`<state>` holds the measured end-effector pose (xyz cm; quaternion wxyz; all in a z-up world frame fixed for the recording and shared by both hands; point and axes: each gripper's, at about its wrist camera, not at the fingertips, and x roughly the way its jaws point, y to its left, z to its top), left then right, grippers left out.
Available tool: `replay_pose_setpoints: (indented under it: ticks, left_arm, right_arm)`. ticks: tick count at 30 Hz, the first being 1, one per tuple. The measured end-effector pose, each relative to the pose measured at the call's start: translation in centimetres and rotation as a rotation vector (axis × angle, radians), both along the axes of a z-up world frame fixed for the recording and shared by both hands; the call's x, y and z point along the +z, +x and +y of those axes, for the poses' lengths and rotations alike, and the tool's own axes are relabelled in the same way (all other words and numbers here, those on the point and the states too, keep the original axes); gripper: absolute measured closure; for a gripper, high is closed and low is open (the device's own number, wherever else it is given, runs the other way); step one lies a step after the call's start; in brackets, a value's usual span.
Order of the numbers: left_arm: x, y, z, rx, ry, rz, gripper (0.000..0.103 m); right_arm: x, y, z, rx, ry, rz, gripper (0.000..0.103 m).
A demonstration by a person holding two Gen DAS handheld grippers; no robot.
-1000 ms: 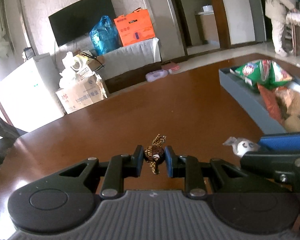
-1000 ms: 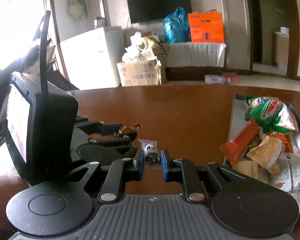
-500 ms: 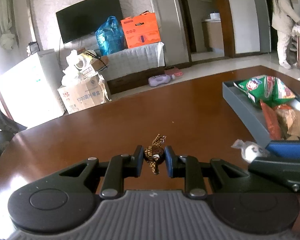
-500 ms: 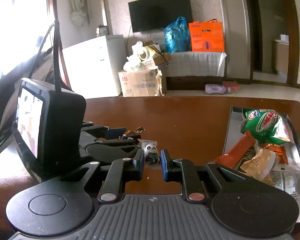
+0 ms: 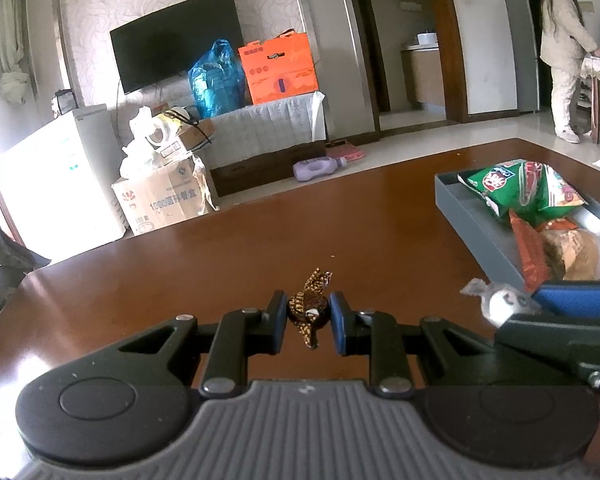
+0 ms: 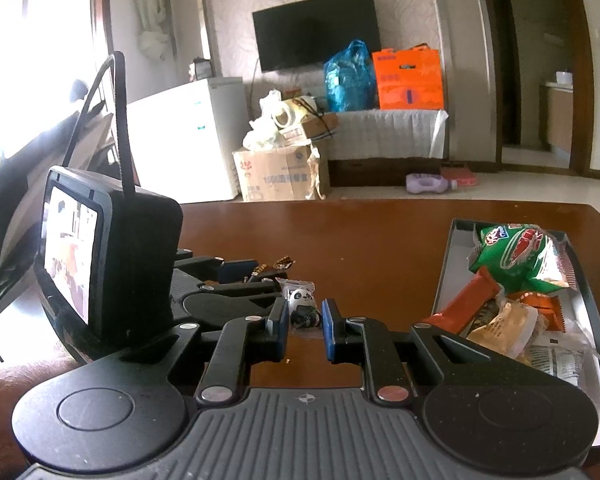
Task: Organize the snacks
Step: 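Carry the chocolate and silver candies over the white box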
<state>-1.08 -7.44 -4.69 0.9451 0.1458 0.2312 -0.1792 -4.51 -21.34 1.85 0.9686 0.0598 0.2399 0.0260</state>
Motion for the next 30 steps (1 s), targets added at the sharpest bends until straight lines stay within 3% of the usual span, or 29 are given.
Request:
replay_pose_setpoints:
  ticks: [30]
  left_arm:
    - [1.4, -1.5, -4.2, -0.080, -0.068, -0.037, 0.082]
  right_arm:
    - [1.7, -2.7, -3.6, -0.113, -0.016, -0.054, 0.084]
